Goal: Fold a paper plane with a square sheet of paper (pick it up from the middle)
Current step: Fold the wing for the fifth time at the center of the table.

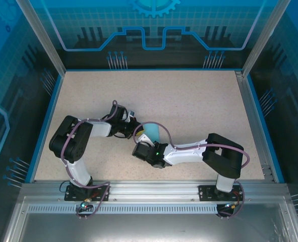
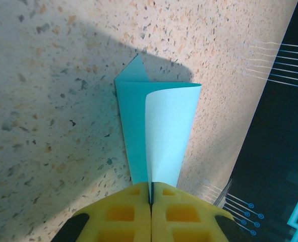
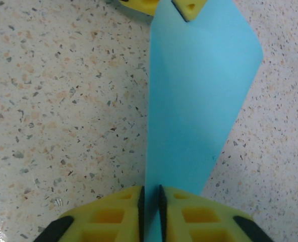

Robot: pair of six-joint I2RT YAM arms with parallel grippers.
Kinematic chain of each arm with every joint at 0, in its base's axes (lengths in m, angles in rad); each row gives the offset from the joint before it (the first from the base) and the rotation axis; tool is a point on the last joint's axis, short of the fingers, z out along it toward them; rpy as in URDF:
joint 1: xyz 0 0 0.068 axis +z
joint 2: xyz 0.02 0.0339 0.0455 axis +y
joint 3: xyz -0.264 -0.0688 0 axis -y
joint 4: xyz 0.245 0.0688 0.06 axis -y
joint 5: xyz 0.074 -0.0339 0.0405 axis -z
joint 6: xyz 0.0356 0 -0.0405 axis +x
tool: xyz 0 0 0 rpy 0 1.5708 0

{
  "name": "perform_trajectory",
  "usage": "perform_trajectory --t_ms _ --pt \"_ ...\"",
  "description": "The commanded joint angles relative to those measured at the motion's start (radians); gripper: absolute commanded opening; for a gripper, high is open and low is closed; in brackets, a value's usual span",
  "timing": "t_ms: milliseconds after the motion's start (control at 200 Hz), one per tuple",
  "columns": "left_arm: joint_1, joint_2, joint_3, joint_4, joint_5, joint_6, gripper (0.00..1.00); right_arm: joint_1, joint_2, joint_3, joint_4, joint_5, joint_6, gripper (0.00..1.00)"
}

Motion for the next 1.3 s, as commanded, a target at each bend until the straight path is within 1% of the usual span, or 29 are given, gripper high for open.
perform_trajectory --t_ms 0,35,105,160,225,270,340,400,480,610,780,865,960,1025,1150,1295 --pt "-0.003 -0.031 0.010 -0.028 -0.001 0.004 0.07 0.014 0.008 0.018 -0.006 0.032 0.013 0.15" --pt "-0.003 -0.033 0.008 -0.028 -0.002 0.000 0.08 0.013 0.008 0.017 0.000 0.030 0.010 0.13" --pt "-0.003 -0.042 0.002 -0.025 -0.009 -0.013 0.13 0.010 0.004 0.013 0.013 0.021 0.000 0.09" --pt "-0.003 -0.050 -0.001 -0.027 -0.014 -0.022 0.24 0.003 -0.004 0.000 0.034 0.001 -0.007 0.07" --pt "-0.003 -0.060 -0.001 -0.039 -0.023 -0.027 0.31 -0.007 -0.027 -0.029 0.074 -0.029 -0.019 0.05" --pt "-0.003 -0.063 0.002 -0.055 -0.033 -0.028 0.41 -0.014 -0.045 -0.050 0.103 -0.047 -0.029 0.05" --pt "-0.003 -0.069 0.003 -0.061 -0.036 -0.033 0.42 -0.026 -0.072 -0.086 0.160 -0.085 -0.060 0.05" --pt "-0.003 -0.069 0.011 -0.072 -0.038 -0.036 0.46 -0.037 -0.084 -0.111 0.190 -0.117 -0.081 0.05" --pt "-0.003 -0.070 0.023 -0.097 -0.045 -0.033 0.51 -0.044 -0.086 -0.127 0.213 -0.129 -0.104 0.06" --pt "-0.003 -0.079 0.037 -0.151 -0.076 -0.021 0.52 -0.059 -0.085 -0.141 0.236 -0.157 -0.116 0.05" --pt "-0.003 -0.147 0.011 -0.172 -0.139 -0.021 0.53 -0.088 -0.107 -0.173 0.277 -0.223 -0.105 0.05" --pt "-0.003 -0.195 -0.001 -0.200 -0.184 -0.016 0.55 -0.121 -0.141 -0.207 0.313 -0.297 -0.092 0.05" --pt "-0.003 -0.244 -0.014 -0.223 -0.226 -0.003 0.57 -0.179 -0.179 -0.247 0.365 -0.433 -0.083 0.05" --pt "-0.003 -0.264 -0.017 -0.232 -0.234 0.003 0.58 -0.217 -0.196 -0.271 0.397 -0.521 -0.083 0.05" --pt "-0.003 -0.267 -0.010 -0.251 -0.225 0.005 0.60 -0.276 -0.222 -0.307 0.446 -0.627 -0.077 0.05" --pt "-0.010 -0.223 -0.003 -0.235 -0.179 -0.024 0.61 -0.308 -0.221 -0.317 0.463 -0.661 -0.085 0.06"
